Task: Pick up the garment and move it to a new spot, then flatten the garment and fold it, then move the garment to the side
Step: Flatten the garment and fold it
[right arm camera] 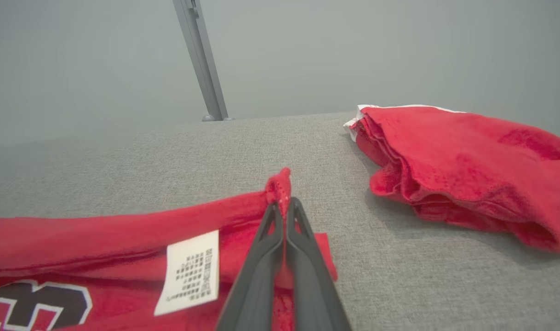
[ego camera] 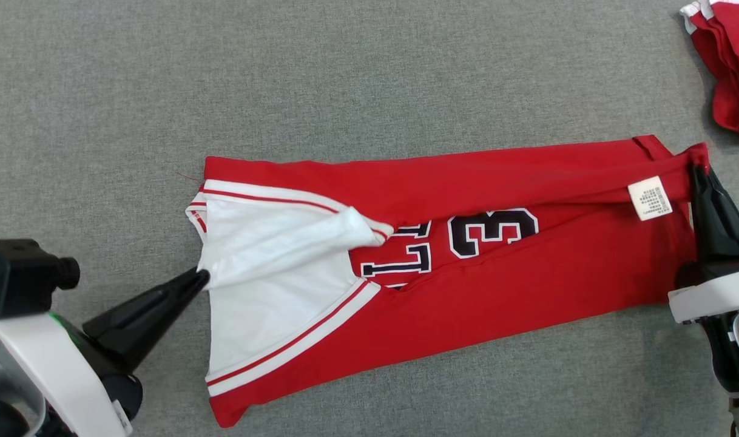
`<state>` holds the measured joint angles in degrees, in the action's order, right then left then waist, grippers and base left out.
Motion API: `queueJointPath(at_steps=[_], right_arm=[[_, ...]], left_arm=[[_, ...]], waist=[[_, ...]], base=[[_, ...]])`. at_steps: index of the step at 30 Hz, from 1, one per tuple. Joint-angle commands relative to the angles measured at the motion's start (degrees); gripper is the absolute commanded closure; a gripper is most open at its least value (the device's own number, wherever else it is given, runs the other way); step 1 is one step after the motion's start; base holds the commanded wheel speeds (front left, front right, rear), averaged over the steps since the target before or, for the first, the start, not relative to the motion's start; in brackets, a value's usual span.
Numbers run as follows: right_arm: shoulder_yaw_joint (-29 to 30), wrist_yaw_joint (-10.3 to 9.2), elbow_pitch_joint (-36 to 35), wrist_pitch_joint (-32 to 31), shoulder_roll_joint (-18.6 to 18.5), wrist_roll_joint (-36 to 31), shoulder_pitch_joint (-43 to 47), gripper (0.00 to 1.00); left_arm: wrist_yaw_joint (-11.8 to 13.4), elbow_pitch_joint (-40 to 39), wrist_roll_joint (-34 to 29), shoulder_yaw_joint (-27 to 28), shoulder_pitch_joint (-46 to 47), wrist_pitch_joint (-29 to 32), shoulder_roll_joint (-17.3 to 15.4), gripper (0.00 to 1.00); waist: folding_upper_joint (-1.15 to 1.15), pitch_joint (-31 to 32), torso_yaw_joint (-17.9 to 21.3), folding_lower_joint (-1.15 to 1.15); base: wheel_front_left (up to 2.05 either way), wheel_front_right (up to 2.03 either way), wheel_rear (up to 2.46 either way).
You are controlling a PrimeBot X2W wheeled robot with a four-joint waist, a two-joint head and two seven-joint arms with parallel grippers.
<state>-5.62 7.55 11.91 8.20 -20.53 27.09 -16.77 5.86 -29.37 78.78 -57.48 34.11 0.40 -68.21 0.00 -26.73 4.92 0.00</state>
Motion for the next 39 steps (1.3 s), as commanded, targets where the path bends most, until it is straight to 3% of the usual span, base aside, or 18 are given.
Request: queueJointPath(at_steps=[1,4,5,7,8,9,14,16,17,24,29,34,39], right_arm=[[0.0,-0.12,0.2,0.7,-0.2,0.6,0.6,1.00],[-0.4,-0.12,0.6,1.5,-0.5,1.2,1.1,0.98],[-0.6,-0.12,0.6,1.9,-0.6,1.3,1.4,0.92],[-0.6,-0.12,0.4,2.7,-0.6,2.2,2.2,0.60],[-0.2,-0.12,0.3,3.0,-0.7,2.8,2.6,0.10],[0.1,-0.12,0.2,3.4,-0.8,3.4,3.2,0.00],[2.3,-0.12,-1.9,5.3,-1.4,6.3,8.1,0.00],[3.6,-0.12,-2.7,5.7,-1.4,7.4,10.4,0.00],[4.2,-0.12,-3.0,6.0,-1.4,7.8,11.5,0.00],[6.1,-0.12,-3.3,6.2,-0.3,9.3,16.6,0.00],[6.2,-0.11,-1.9,5.4,1.1,10.3,18.5,0.00],[7.1,-0.11,0.9,4.7,2.0,11.4,19.0,0.00],[8.6,-0.11,6.1,1.2,1.7,9.8,16.9,0.00]], left_arm=[[0.3,-0.4,0.3,-0.1,-0.9,-0.6,0.1,1.00],[0.6,-0.8,0.4,-0.9,-2.1,-1.0,0.8,1.00],[0.7,-0.8,0.3,-1.2,-2.4,-1.2,0.9,1.00],[0.8,-0.7,0.0,-1.7,-3.1,-1.5,1.4,1.00],[1.0,-0.4,0.0,-2.0,-3.5,-1.5,1.7,1.00],[1.1,-0.2,0.0,-2.4,-3.7,-1.6,2.0,1.00],[1.6,1.7,-0.5,-3.9,-5.6,-2.2,3.5,1.00],[2.0,2.7,-0.9,-4.4,-6.1,-2.7,4.5,0.56],[2.2,3.3,-1.1,-4.5,-6.5,-3.2,5.1,0.00],[4.0,6.6,-3.8,-4.7,-8.0,-8.9,9.7,0.00],[9.7,12.5,-10.9,-3.5,-9.3,-14.4,14.6,0.00],[15.2,18.3,-17.7,4.6,-13.9,-15.6,23.3,0.00],[17.2,22.5,-31.2,12.7,-21.3,-15.6,32.7,0.00]], waist=[[0.00,0.0,0.0,0.00],[0.00,0.0,-0.1,0.00],[0.00,0.1,-0.1,0.00],[0.00,0.3,-0.2,0.00],[0.00,0.5,-0.3,0.00],[0.00,0.8,-0.4,0.00],[0.00,2.5,-0.9,0.00],[0.00,3.6,-1.0,0.00],[0.00,4.1,-1.1,0.00],[0.00,7.6,-1.8,0.00],[0.00,10.9,-2.9,0.00],[0.00,14.0,-4.7,0.00],[0.00,15.9,-7.5,0.00]], base=[[0.00,0.00,0.00],[0.00,0.00,0.00],[0.00,0.00,0.00],[0.00,0.00,0.00],[0.00,0.00,0.00],[0.00,0.00,0.00],[0.00,0.00,0.00],[0.00,0.00,0.00],[0.00,0.00,0.00],[0.00,0.00,0.00],[0.00,0.00,0.00],[0.00,0.00,0.00],[0.00,0.00,0.00]])
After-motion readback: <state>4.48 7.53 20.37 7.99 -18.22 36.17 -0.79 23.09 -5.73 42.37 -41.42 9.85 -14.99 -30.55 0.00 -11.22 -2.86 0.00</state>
